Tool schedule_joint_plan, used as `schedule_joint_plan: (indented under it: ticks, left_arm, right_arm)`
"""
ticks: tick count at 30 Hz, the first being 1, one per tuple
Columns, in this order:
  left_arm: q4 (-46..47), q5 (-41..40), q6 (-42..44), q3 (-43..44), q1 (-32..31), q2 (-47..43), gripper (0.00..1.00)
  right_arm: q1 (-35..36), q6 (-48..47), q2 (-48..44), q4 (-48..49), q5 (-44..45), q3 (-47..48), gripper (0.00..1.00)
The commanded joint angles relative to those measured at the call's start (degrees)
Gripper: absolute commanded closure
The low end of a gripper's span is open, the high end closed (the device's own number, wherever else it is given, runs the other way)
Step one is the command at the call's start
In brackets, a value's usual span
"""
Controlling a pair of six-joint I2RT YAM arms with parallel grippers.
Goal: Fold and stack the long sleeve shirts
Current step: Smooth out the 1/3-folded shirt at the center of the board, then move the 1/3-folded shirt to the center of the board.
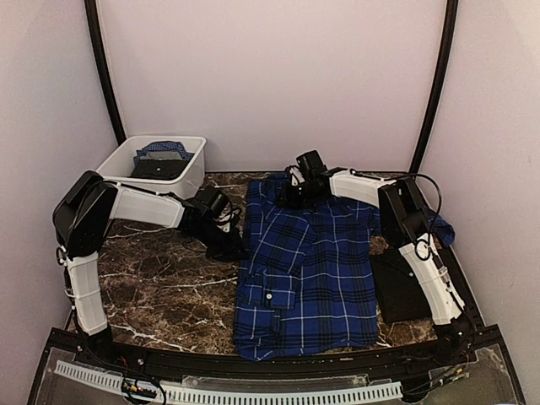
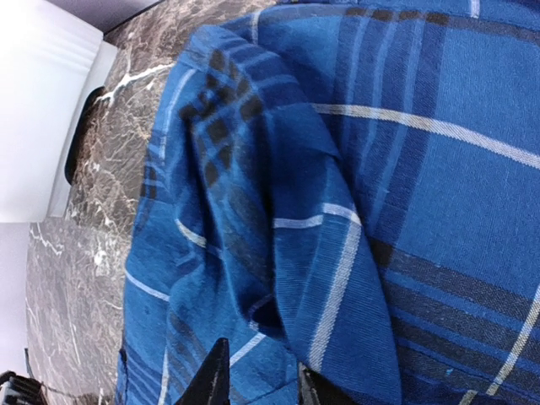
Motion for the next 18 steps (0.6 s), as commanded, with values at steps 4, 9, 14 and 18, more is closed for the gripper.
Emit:
schedule_joint_plan:
  ticks: [4, 9, 14, 18]
  left_arm:
    - [-3.2, -6.86, -2.55, 0.64, 0.24, 0.84, 1.0]
    - [-3.99, -10.13, -2.48, -0.38, 3.74, -0.7, 1.0]
    - [-4.75, -11.54, -0.5, -1.82, 8.49, -1.96, 1.0]
    - [-5.37, -12.56, 1.21, -3.55, 11.05, -3.95, 1.0]
  right_arm:
    - [-0.06, -1.58, -2.14, -0.4, -3.32, 4.44, 0.6]
    - [-0.07, -3.35, -6.24, -1.92, -3.42, 4.3, 0.49]
    - [-0.1, -6.22, -10.93, -4.99, 0.62, 1.73, 0.39]
    - [-0.72, -7.53, -16.43, -6.68, 6.36, -5.15, 0.35]
